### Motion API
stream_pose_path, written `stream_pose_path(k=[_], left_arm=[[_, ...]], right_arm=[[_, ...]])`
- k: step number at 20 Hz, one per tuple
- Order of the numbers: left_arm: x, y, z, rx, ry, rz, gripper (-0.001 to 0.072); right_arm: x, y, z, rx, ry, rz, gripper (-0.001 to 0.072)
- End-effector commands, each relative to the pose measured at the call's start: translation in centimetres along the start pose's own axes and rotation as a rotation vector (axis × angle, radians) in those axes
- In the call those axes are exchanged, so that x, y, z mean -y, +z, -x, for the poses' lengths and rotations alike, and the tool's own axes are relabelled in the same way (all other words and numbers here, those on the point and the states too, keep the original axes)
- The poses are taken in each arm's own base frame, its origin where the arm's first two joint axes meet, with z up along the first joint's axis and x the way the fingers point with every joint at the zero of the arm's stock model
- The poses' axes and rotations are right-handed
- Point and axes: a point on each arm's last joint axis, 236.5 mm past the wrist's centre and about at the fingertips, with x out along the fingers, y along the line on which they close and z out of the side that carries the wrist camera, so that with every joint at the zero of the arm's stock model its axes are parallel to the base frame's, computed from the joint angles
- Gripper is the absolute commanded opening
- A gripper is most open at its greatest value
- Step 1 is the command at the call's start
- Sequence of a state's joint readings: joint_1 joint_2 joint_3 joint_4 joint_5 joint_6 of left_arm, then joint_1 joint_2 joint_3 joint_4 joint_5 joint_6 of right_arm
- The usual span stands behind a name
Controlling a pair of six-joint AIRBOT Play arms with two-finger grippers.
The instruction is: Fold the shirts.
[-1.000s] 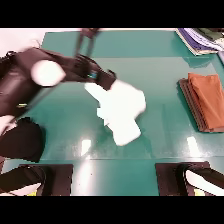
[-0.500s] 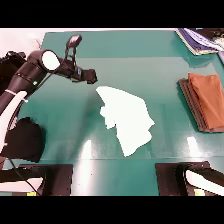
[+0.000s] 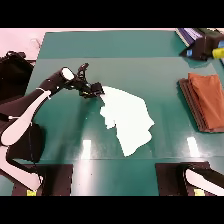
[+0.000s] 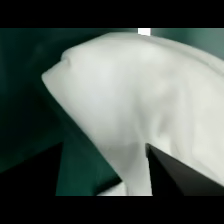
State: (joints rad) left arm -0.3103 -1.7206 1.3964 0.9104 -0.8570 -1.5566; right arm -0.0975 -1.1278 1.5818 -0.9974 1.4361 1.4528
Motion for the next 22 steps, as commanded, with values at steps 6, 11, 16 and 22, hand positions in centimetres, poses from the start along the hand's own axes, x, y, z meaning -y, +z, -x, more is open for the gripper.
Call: stream_pose_path(k=[6,11,16,22], left_arm=[[1.6,3.6,0.1,0.108,-0.048,-0.057,0.0026],[3.2,4.1,1.2,0.096,-0.070,-0.122,0.0026],[3.3,3.1,1.2,0.054,-0.072,-0.138,0.0025],[8.1,7.5,11.2,0.234,-0.063,-0.320,0.0025]], right_arm=[[8.7,-18.9,-7.9,-0.426,-0.022,-0.424,0.0615],[5.7,-28.3,-14.9,-0.651,0.112,-0.547,0.0614],[3.8,-28.3,-21.4,-0.623,0.103,-0.451,0.0413],[1.2,-15.2,-16.5,-0.335,0.115,-0.163,0.0017]])
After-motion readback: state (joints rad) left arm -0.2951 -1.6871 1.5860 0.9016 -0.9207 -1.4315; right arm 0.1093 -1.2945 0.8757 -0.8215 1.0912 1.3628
